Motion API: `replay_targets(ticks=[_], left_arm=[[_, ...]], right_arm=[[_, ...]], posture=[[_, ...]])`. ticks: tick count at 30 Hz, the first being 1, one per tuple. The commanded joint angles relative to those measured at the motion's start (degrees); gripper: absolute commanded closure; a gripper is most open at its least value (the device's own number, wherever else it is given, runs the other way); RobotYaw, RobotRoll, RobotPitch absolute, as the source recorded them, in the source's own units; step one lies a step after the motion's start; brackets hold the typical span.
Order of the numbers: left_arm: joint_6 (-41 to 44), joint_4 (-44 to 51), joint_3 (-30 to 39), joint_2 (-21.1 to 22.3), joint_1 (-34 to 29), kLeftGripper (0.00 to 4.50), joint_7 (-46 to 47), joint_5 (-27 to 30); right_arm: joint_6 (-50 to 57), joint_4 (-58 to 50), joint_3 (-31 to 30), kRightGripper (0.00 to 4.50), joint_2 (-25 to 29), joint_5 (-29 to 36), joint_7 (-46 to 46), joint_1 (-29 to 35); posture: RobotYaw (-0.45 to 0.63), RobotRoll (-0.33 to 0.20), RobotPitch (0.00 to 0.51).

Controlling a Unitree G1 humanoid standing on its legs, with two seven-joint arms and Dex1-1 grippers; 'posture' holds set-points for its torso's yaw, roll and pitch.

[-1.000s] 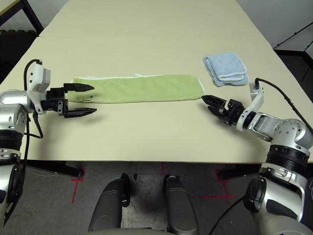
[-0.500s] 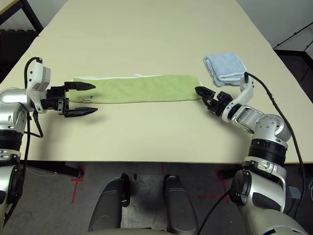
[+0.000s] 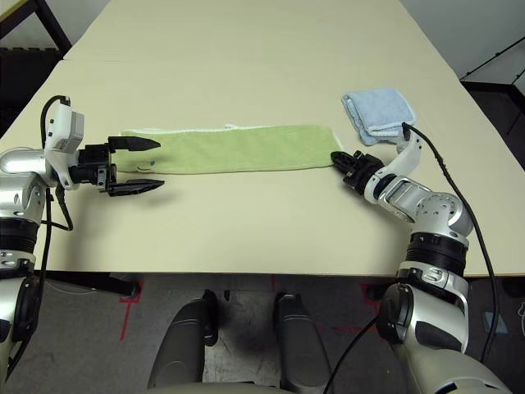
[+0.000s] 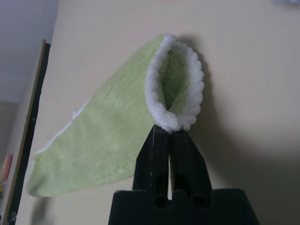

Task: Fold the towel and set it aside.

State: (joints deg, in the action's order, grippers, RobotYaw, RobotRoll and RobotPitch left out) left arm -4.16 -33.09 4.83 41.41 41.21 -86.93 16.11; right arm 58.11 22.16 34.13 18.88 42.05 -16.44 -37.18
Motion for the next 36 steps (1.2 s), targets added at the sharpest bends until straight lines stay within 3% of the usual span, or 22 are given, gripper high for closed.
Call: replay_targets(ticks=[1, 26, 31, 36], left_arm=[[-0.5, 0.0, -0.7, 0.1, -0.9, 0.0, -0.2, 0.1], [1.2, -1.2, -0.6, -1.5, 1.0, 0.0, 1.4, 1.2], [1.1, -1.6, -0.7, -1.6, 1.3, 0.0, 1.2, 1.0], [1.0, -1.9, -0.8, -1.8, 1.7, 0.0, 1.0, 1.0]], right_arm=[[0.4, 0.8, 0.0, 4.45, -0.8, -0.1, 1.7, 2.9], [2.8, -8.1, 7.2, 4.45, 7.8, 8.0, 4.0, 14.5], [2.3, -7.1, 7.6, 4.45, 11.0, 8.6, 2.0, 15.0], [2.6, -8.3, 6.6, 4.45, 10.2, 10.8, -0.1, 13.3]], posture=[[0.0, 0.0, 0.204], [-0.04, 0.0, 0.193], [-0.05, 0.0, 0.191], [-0.04, 0.0, 0.191]])
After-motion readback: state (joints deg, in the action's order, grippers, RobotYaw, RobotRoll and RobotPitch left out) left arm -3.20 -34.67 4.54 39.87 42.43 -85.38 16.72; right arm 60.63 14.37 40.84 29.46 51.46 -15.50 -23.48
